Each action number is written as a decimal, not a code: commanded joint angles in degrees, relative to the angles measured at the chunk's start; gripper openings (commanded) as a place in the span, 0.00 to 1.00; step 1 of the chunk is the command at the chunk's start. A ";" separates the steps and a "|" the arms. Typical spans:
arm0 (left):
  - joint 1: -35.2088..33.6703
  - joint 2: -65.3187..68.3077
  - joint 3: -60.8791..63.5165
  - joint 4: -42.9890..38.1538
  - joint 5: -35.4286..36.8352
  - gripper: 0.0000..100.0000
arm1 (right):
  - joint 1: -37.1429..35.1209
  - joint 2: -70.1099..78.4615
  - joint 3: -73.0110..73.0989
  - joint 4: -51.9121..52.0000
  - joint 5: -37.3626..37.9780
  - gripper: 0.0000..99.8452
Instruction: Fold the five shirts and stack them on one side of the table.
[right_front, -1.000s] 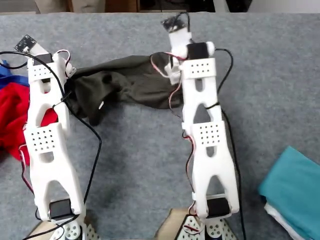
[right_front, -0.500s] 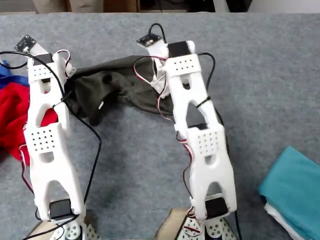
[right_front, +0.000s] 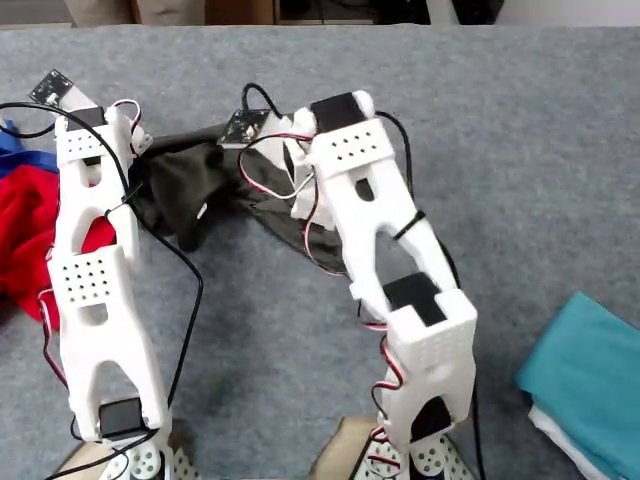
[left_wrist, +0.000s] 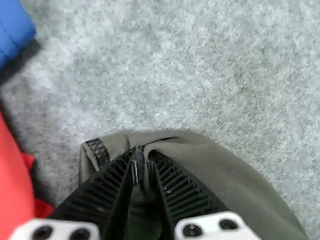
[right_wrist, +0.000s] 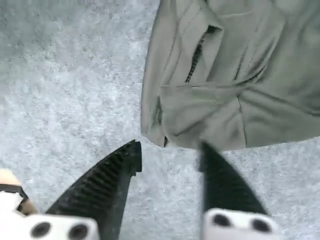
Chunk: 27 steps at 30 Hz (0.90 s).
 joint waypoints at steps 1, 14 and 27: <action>0.53 -1.10 -2.55 0.44 -0.70 0.02 | 1.71 -6.02 0.22 -0.88 1.67 0.29; 0.44 -1.10 -2.55 0.09 -0.70 0.02 | 0.75 -5.67 12.26 -9.67 2.90 0.30; 0.35 -1.10 -2.55 0.18 -0.70 0.02 | -1.01 -4.88 28.44 -26.46 7.03 0.29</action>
